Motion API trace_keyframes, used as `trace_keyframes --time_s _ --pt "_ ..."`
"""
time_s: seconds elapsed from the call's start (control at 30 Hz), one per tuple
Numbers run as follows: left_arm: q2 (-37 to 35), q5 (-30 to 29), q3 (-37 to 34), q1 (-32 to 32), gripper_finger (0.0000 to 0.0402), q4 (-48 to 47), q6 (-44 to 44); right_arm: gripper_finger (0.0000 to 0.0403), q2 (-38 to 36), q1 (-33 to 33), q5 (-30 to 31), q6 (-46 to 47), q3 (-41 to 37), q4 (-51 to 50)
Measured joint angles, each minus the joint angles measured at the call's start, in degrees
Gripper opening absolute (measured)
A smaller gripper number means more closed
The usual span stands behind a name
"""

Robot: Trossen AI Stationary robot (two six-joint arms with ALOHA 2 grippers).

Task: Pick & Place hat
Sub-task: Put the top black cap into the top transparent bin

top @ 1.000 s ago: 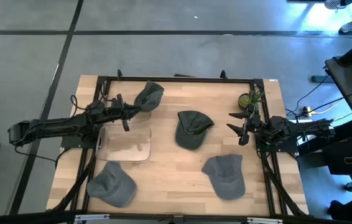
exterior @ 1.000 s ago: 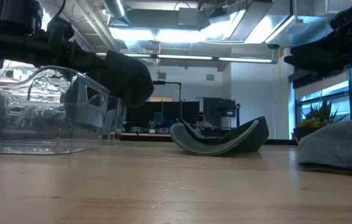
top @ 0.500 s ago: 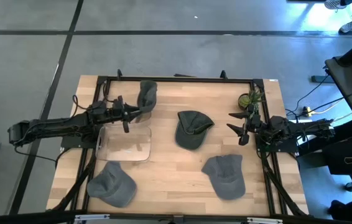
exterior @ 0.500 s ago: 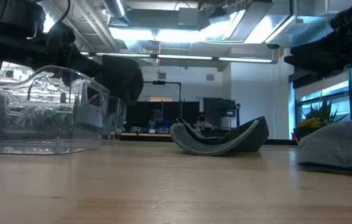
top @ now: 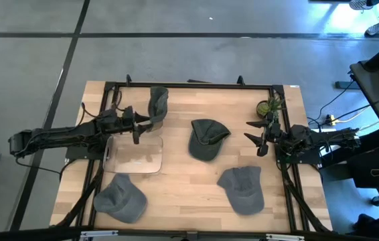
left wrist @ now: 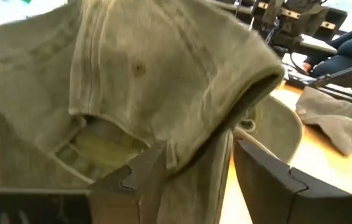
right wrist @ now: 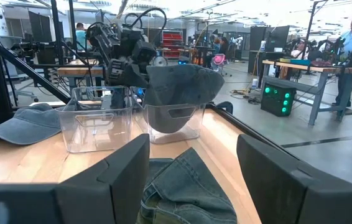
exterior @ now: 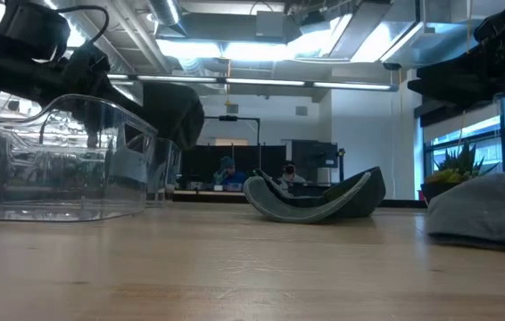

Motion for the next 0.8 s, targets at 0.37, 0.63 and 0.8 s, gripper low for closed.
trace_keyframes --time_s 0.37,0.63,0.8 --pt "0.01 6.54 0.0 0.0 0.0192 -5.03 -2.39 0.0243 0.0 0.0 0.0 -0.01 0.0 0.01" --pt "0.0 4.22 0.0 0.02 0.0192 -8.34 -2.22 0.0243 0.0 0.0 0.0 0.1 0.0 0.0" --pt "0.0 4.24 0.0 0.02 0.0192 -8.67 -3.38 0.0243 0.0 0.0 0.0 0.18 0.0 -0.01"
